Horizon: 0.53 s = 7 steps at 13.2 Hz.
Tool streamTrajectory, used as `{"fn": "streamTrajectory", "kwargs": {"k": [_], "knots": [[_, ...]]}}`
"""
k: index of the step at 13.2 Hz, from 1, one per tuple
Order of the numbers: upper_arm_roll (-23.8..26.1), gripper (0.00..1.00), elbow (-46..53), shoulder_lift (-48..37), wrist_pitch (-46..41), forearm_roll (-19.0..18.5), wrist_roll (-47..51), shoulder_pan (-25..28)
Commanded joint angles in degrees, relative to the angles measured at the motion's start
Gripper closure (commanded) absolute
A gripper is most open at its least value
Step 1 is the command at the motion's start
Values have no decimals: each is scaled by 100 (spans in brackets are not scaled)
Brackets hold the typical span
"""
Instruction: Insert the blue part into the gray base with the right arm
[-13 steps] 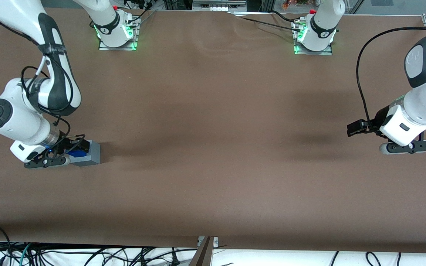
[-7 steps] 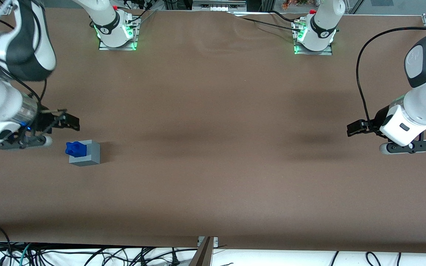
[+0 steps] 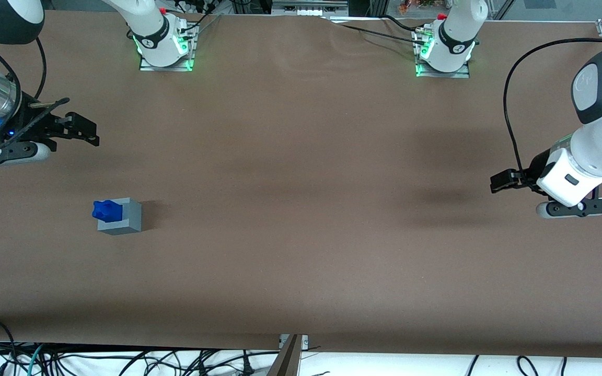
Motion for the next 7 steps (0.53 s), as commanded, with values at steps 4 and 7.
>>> {"fn": "streamTrajectory", "kwargs": {"k": [4, 7], "knots": [[1295, 1, -229, -202, -8, -265, 83, -1207], [1312, 1, -124, -176, 19, -388, 83, -1198]]}}
